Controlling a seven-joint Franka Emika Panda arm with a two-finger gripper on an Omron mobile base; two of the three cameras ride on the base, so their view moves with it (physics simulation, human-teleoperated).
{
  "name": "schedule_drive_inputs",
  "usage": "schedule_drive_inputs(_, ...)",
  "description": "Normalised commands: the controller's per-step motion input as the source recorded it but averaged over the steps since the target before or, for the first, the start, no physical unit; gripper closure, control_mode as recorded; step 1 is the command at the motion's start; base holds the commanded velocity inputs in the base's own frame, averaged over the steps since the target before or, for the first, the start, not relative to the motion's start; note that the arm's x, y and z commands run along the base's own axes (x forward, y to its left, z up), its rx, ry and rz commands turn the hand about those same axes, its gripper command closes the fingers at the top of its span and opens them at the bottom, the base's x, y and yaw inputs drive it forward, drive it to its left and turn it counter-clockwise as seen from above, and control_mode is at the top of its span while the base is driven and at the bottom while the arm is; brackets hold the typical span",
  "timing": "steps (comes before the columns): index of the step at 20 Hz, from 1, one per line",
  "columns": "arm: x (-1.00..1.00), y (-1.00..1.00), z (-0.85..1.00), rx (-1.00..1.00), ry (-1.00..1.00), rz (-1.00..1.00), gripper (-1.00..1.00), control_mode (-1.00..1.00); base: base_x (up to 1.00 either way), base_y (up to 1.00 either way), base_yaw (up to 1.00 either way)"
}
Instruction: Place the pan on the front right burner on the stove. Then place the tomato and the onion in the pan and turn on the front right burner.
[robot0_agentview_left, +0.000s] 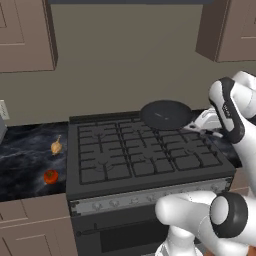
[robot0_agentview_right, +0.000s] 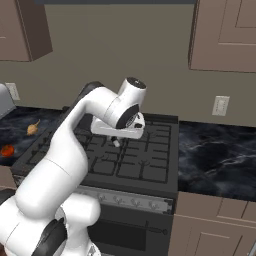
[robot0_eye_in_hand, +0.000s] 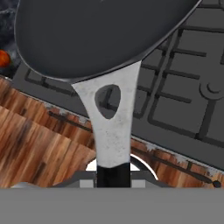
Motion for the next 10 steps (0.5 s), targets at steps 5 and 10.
schedule_drive_inputs(5, 0.00, -0.29, -0.05, 0.01, 0.00, -0.21, 1.00, -1.00, 0.00, 0.00, 0.00)
schedule_drive_inputs(10, 0.00, -0.27, 0.00, 0.00, 0.00, -0.17, 1.00, -1.00, 0.00, 0.00, 0.00)
